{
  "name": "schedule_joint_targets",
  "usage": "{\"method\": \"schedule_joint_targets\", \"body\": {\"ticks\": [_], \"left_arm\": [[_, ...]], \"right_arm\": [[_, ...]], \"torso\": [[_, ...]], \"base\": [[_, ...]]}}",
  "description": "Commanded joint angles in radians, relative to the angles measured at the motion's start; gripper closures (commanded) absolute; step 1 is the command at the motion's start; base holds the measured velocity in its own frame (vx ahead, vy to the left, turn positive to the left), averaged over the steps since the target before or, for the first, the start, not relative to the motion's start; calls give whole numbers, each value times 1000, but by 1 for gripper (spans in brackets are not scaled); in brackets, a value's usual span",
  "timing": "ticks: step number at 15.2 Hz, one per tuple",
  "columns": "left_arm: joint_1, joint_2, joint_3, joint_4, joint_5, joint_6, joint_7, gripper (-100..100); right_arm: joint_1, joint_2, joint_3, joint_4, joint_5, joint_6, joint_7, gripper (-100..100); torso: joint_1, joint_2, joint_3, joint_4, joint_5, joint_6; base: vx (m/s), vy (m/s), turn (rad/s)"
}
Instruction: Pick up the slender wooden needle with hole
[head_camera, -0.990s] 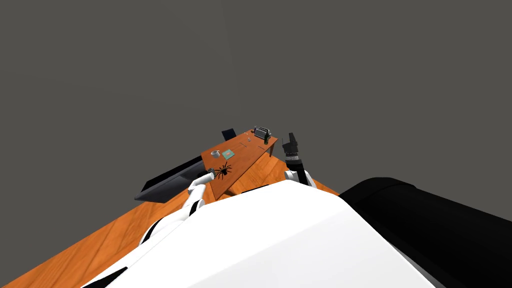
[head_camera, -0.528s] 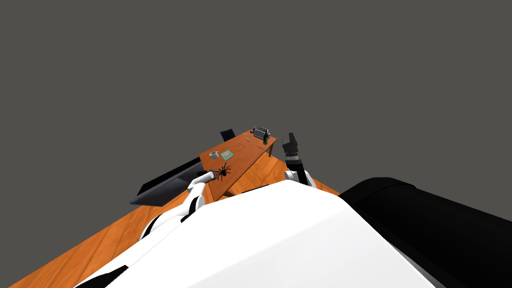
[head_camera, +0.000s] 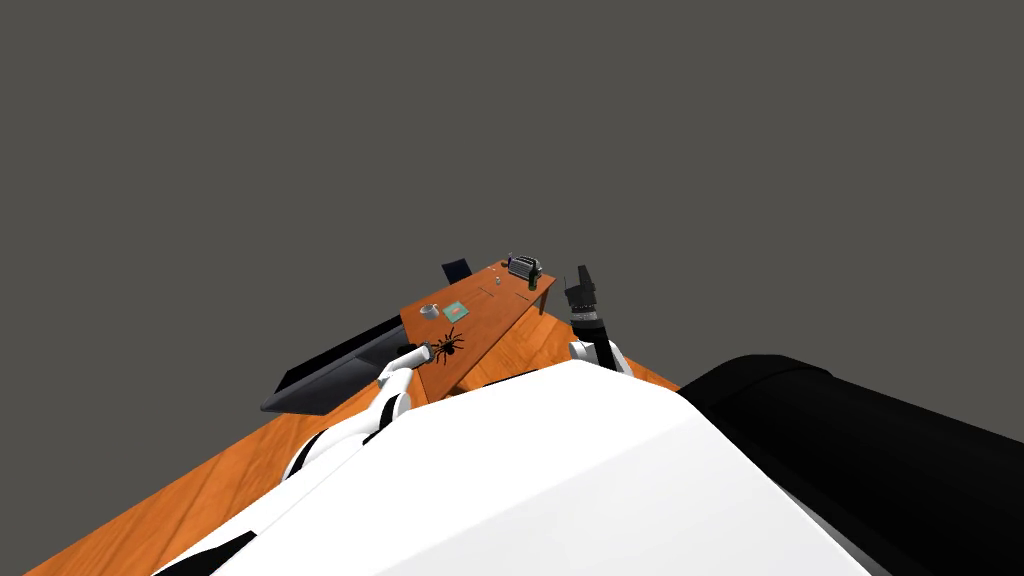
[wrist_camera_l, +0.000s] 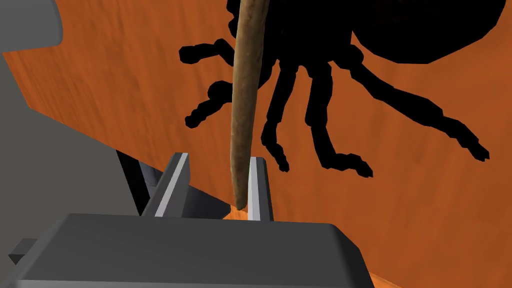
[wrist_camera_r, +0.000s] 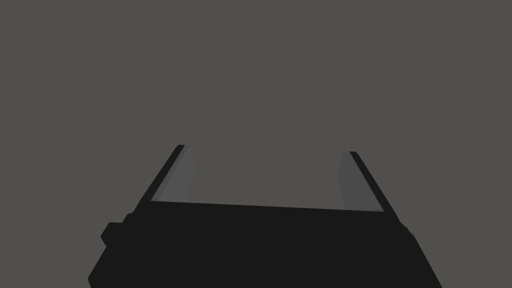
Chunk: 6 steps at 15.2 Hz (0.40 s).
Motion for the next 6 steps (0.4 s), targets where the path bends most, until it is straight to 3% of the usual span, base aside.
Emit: {"method": "schedule_joint_targets", "body": {"ticks": [1,3,5,6], "left_arm": [[0,0,0,0,0,0,0,100],[-1,1,0,-1,0,0,0,100],[-16,14,6,-23,2,43,-3,100],[-8,8,4,-18,1,22,-1,100]], "right_arm": [[0,0,0,0,0,0,0,0],[0,0,0,0,0,0,0,0],[0,0,0,0,0,0,0,0],[0,0,0,0,0,0,0,0]], "torso": [[0,0,0,0,0,0],[-1,1,0,0,0,0],[-2,3,1,0,0,0],[-4,6,3,0,0,0]], "base": [[-5,-3,11],[3,2,-2],[-77,-41,-23],[-67,-31,-9]]}}
